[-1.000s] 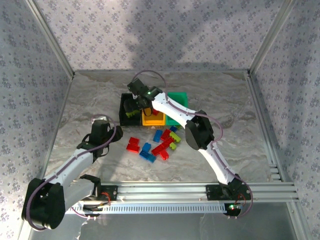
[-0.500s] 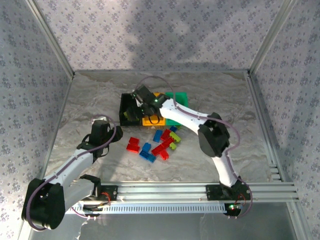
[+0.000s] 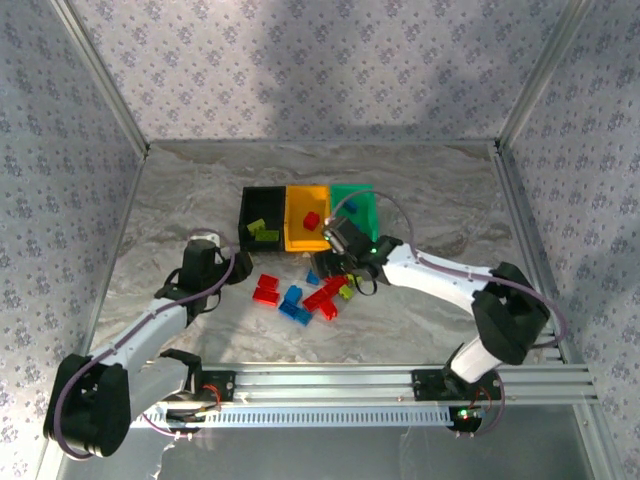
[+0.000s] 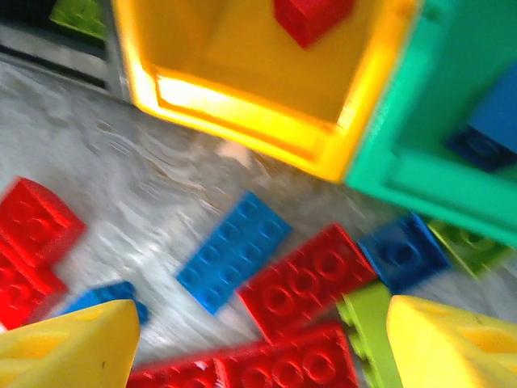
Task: Sort the legos into containers by color
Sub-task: Place the lego in the container, then pick up the lego from the middle-left of the table.
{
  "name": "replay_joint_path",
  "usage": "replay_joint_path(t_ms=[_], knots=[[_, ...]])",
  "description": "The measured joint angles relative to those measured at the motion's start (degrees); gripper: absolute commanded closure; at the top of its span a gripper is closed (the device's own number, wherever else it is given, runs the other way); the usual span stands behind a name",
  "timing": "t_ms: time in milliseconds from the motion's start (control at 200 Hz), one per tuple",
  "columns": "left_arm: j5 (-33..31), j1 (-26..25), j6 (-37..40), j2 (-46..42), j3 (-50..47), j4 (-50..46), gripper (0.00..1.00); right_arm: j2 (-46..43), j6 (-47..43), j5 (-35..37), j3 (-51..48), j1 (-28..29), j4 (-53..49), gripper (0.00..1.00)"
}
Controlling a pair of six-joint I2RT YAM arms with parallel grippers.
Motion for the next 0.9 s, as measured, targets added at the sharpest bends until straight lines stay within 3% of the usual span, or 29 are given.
replay_joint_path(t_ms=[195, 525, 905], knots=[[1.49, -1.68, -0.02, 0.04, -1.44, 1.64, 0.36, -8.9, -0.02, 1.18, -7.28, -6.43, 0.63, 0.17], [-1.95, -15.63, -2.29, -1.51, -1.51, -3.15, 0.36, -18.43, -2.34, -0.96, -16.98, -18.36, 2.86, 0.17], [-4.76, -16.59, -16.22, -10.43, -0.98, -19.93, 0.35, -19.17, -6.36, -1.49, -21.53, -22.99, 5.51, 0.17]])
